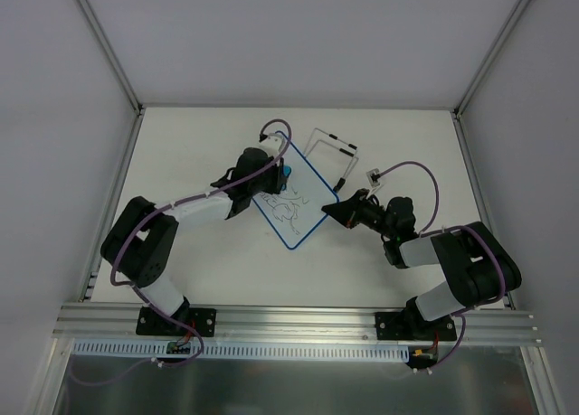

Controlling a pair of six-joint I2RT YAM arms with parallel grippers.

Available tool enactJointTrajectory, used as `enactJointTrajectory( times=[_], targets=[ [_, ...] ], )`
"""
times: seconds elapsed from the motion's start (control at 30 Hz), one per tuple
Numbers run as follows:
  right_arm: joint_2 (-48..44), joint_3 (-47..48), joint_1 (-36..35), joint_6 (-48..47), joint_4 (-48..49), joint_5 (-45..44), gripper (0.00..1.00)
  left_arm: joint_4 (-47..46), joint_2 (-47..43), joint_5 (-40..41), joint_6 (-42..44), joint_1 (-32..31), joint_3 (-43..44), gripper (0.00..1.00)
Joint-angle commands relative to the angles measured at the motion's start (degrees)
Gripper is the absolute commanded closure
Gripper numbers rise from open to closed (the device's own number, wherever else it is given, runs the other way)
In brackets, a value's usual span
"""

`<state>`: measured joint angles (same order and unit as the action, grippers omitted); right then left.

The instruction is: Erase the whiteboard

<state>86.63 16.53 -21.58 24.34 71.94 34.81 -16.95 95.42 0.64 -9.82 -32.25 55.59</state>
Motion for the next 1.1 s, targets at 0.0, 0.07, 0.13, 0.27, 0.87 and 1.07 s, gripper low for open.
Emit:
enactJointTrajectory(
  times=[0.0, 0.07, 0.13, 0.27, 0.87, 1.07],
  targets=[
    [-0.8, 2.4, -1.5, -6.0, 9.3, 7.9, 1.00, -2.5, -0.8, -3.4, -3.7, -7.8, -5.2, 1.00],
    [-0.9, 2.3, -1.5, -6.0, 9.3, 7.8, 1.00, -3.2, -1.0, -2.2, -5.9, -11.2, -6.8, 1.00],
    [-0.9, 2.3, -1.5, -6.1, 9.3, 7.8, 1.00, -3.4, -1.2, -1.0, -7.6, -12.4, -7.3, 1.00],
    [-0.9, 2.0, -1.6, -6.1, 9.4, 8.0, 1.00, -3.4, -2.9, 4.9, -9.6, -11.3, -7.7, 1.00],
    [-1.0, 1.7, -1.5, -5.8, 9.4, 8.3, 1.00, -3.2, 4.3, 2.3, -12.7, 4.7, -2.5, 1.00],
    [-0.5, 2.1, -1.6, -5.2, 9.7, 8.3, 1.00, -8.6, 1.4, 0.1, -15.0, -0.8, -8.7, 1.00]
  ],
)
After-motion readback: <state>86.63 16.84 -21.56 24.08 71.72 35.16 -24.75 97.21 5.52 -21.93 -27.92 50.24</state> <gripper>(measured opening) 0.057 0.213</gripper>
